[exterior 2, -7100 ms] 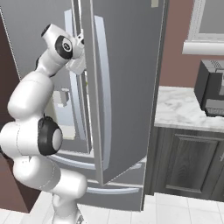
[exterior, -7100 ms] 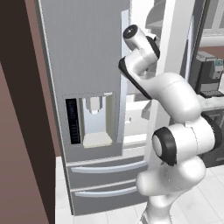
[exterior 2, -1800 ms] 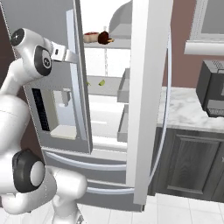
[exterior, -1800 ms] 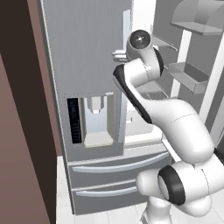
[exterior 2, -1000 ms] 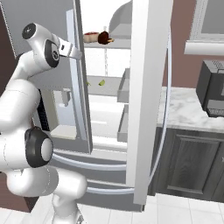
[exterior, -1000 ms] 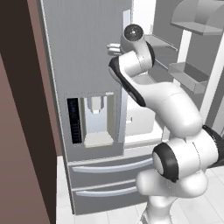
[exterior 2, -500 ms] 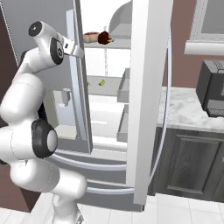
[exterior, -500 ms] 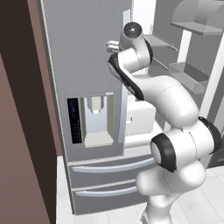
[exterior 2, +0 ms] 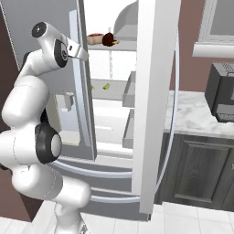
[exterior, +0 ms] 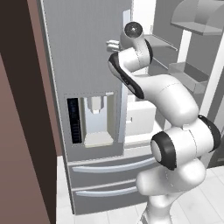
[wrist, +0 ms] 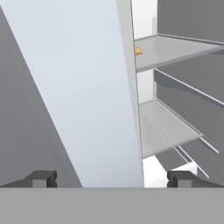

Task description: Gather the lemon wedge and lemon from the fridge and place them on a tray on the dining counter. Then gather the steaks from the fridge and place them on the other tray.

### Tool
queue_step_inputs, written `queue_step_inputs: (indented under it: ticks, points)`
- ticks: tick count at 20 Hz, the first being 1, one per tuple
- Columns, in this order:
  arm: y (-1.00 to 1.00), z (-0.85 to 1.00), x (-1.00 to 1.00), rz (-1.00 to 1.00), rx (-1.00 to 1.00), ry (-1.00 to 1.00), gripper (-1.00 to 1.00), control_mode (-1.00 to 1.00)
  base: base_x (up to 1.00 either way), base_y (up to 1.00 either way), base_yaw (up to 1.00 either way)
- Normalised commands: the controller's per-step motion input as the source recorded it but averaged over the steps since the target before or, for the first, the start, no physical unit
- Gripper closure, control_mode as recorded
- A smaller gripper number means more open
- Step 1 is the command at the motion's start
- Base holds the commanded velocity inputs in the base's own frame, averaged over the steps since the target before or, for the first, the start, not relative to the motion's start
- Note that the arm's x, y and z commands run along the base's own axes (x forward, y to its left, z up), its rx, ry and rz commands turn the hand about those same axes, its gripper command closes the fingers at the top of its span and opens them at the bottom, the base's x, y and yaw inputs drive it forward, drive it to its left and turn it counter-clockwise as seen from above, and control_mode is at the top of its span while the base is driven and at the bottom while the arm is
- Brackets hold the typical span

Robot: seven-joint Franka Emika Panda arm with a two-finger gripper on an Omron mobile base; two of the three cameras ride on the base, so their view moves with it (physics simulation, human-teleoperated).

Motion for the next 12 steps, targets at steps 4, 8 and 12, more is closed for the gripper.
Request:
queue_step_inputs:
  ticks: [4, 8, 12]
  points:
    - [0.0, -0.17, 0.17, 0.02, 0.0, 0.0, -1.0, -1.0, 0.0, 0.0, 0.0]
    - [-0.02, -0.17, 0.2, 0.05, 0.0, 0.0, -1.0, -1.0, 0.0, 0.0, 0.0]
    - [-0.02, -0.18, 0.28, 0.06, 0.0, 0.0, -1.0, -1.0, 0.0, 0.0, 0.0]
